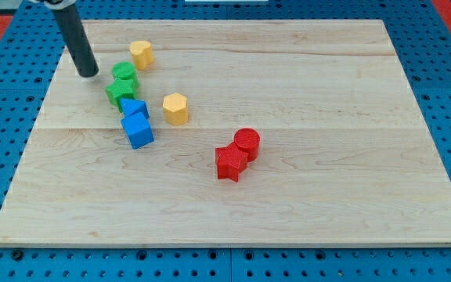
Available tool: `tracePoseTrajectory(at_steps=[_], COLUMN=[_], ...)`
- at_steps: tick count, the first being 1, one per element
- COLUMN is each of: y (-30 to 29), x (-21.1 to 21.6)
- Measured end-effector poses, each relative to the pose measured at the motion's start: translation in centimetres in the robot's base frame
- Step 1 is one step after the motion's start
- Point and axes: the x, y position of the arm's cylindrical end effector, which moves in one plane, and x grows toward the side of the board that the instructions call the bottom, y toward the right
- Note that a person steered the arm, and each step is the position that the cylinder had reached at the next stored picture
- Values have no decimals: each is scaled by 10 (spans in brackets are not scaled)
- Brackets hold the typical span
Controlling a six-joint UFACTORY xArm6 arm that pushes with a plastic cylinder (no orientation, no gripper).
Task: Place the yellow heart to the top of yellow hexagon
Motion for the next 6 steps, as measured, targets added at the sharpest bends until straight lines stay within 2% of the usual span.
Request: tracePoseTrajectory(at_steps=[1,2,4,5,6], y=[35,59,59,82,103], x=[-26,-30,-54,-43,-12])
